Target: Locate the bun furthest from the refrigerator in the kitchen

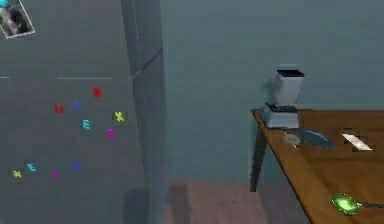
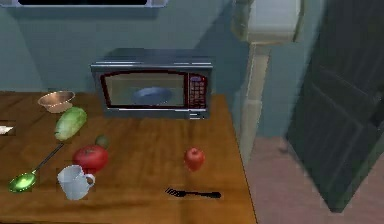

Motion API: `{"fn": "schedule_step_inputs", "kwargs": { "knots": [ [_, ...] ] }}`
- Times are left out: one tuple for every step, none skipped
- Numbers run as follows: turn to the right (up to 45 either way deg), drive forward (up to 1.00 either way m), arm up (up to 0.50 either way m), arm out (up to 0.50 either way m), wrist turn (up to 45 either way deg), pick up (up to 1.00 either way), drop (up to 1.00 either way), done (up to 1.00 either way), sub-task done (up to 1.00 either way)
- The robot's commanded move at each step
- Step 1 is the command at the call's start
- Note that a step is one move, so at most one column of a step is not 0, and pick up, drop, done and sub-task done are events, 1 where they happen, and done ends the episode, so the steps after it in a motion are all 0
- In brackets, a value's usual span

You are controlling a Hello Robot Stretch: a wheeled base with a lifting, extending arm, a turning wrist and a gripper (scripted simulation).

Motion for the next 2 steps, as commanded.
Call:
{"fn": "schedule_step_inputs", "kwargs": {
  "knots": [
    [0.0, 0.45, 0.0, 0.0, 0.0, 0.0, 0.0, 0.0, 0.0],
    [-45.0, 0.0, 0.0, 0.0, 0.0, 0.0, 0.0, 0.0, 0.0]
  ]
}}
